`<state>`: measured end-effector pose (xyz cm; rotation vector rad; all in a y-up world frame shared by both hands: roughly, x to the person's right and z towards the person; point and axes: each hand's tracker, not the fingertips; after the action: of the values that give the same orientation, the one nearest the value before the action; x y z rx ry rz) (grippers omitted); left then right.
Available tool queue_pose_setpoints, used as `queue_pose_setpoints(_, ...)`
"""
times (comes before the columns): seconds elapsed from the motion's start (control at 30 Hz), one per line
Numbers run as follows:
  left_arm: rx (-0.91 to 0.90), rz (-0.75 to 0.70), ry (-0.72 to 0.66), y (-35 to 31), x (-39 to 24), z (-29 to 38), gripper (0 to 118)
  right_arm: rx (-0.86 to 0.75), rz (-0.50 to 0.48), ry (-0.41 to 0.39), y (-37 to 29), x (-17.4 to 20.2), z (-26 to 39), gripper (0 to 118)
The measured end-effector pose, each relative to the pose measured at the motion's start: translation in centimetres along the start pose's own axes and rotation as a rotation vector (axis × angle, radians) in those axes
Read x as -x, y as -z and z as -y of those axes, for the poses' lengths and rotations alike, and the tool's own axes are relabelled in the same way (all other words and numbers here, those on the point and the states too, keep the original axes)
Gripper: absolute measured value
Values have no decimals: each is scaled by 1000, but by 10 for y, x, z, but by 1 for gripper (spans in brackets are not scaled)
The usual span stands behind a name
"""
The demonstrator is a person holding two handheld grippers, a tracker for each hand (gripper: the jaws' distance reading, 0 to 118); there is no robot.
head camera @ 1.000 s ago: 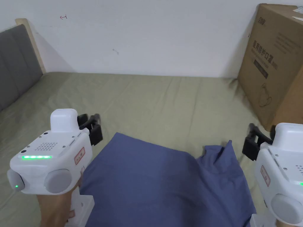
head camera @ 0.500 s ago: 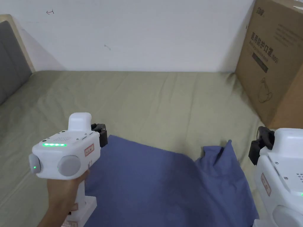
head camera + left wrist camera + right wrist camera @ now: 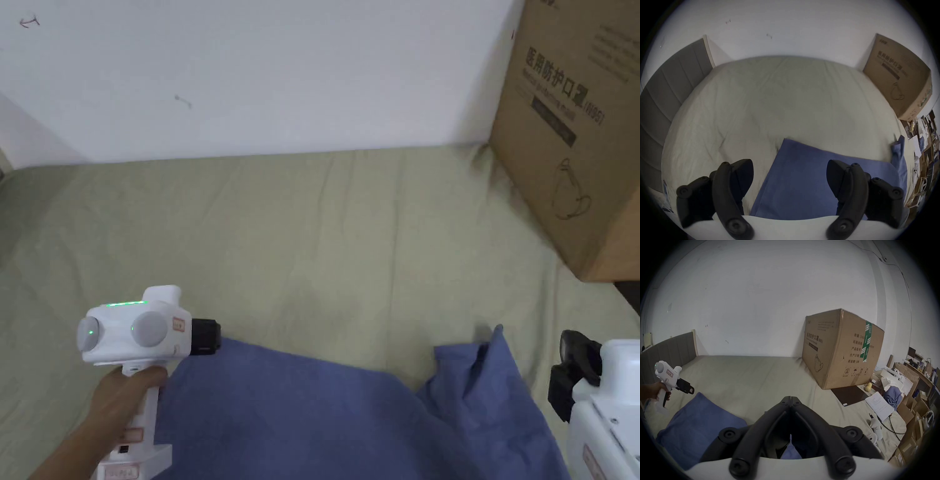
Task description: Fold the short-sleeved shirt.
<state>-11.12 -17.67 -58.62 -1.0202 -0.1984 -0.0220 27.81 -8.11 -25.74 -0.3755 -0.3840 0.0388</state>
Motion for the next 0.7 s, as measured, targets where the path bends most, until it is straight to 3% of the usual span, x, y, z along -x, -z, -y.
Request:
queue_pose_setpoints(0.2, 100, -34, 24, 60, -8, -11, 90, 56, 27, 5, 30, -7, 17, 0)
queue_pose_setpoints(0.27, 133, -35, 43, 69, -16, -7, 58, 74, 34, 8, 36, -11, 22, 0)
queue_pose_setpoints(0.3, 129, -34, 48, 68, -21, -3, 56, 82, 35, 9, 38, -12, 24, 0)
queue_pose_setpoints(0.33, 89, -75, 85, 61, -24, 0, 46, 96, 36, 9, 40, -14, 27, 0)
queue_pose_setpoints(0.37, 74, -59, 114, 58, -27, 1, 17, 107, 37, 11, 42, -16, 29, 0)
queue_pose_setpoints(0.4, 84, -27, 137, 56, -31, 2, 2, 120, 36, 20, 46, -19, 31, 0)
queue_pose_setpoints(0.5, 73, -32, 178, 45, -37, 6, 2, 210, 35, 59, 64, -27, 39, 1)
queue_pose_setpoints(0.53, 52, -24, 177, 36, -37, 7, 2, 245, 43, 64, 71, -29, 44, 13)
queue_pose_setpoints(0.63, -28, 26, 153, 2, -33, 8, 2, 382, 42, 70, 101, -34, 62, 99)
queue_pose_setpoints(0.67, -44, 36, 159, -9, -32, 9, 2, 433, 34, 82, 112, -35, 70, 116)
queue_pose_setpoints(0.7, -56, 41, 171, -21, -32, 11, 2, 494, 35, 80, 124, -35, 79, 116)
